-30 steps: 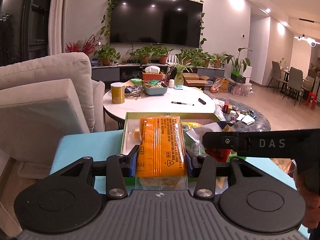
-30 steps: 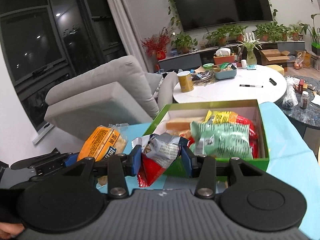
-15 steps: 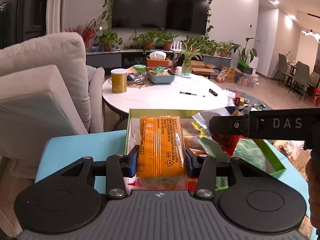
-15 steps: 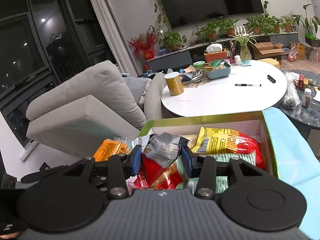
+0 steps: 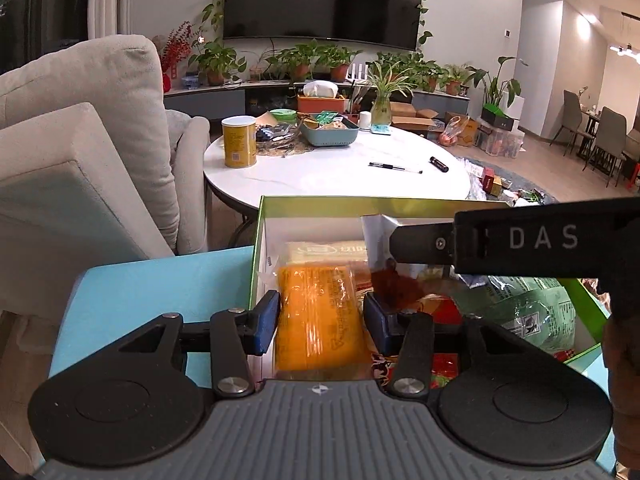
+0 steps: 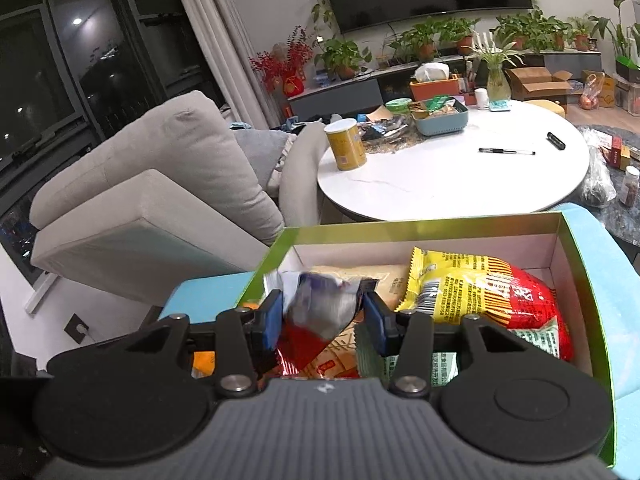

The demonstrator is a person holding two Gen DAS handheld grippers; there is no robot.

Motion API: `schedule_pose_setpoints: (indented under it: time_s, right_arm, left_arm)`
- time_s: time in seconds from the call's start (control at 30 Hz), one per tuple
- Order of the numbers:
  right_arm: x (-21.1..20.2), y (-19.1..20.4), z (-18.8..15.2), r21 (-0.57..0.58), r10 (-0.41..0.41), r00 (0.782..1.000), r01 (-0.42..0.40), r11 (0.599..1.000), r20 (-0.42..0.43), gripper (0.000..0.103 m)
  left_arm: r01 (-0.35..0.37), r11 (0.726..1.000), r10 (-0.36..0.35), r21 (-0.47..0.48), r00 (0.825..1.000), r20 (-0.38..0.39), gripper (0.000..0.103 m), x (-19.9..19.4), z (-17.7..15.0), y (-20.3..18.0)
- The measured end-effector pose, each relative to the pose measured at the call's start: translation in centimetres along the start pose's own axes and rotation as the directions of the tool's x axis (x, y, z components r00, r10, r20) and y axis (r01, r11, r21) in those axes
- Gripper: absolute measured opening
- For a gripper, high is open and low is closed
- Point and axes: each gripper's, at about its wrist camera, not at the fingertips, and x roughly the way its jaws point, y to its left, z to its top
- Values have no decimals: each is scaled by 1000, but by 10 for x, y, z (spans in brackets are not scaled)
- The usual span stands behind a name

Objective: Organize snacks
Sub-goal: 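Open both tools over the green box to release the snacks, then move both tools back to the round pastry and bread stick pack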

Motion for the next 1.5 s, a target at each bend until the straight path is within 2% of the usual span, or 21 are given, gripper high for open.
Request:
schedule_pose_setpoints:
  time_s: [0.03,0.2,0.33,0.57,1.0,1.33,1.5]
  right_arm:
    - [-1,-1,0,-2,0,1000,0,1000,3,54]
    - [-16,0,1,10,-1,999,0,1000,35,55]
    - [-27,-1,1,9,-14,998,14,1000,55,58]
    - [-50,0,-1,24,-9,998,7,1000,67,59]
    - [-115,13,-15,-21,9,990,-6,1000,144,59]
    - [-146,11,-40,-43,29,988,-23,999,149,59]
    - [-154,6,-55,-41,38,988,-32,999,147,59]
  left_arm:
    - [-4,1000,4,5,1000,5,52,-3,-1,-1]
    - [-14,1000,14,5,1000,25,61,-15,0,1]
    - [-38,999,37,15,998,41,65,-27,0,-1]
    - [-37,999,36,14,997,64,69,-56,-3,-4]
    - [-29,999,25,38,993,115,79,-117,-19,-20]
    - [-27,998,21,61,995,97,81,-144,-49,-33]
    - [-4,998,1,69,999,48,81,-147,-76,-38]
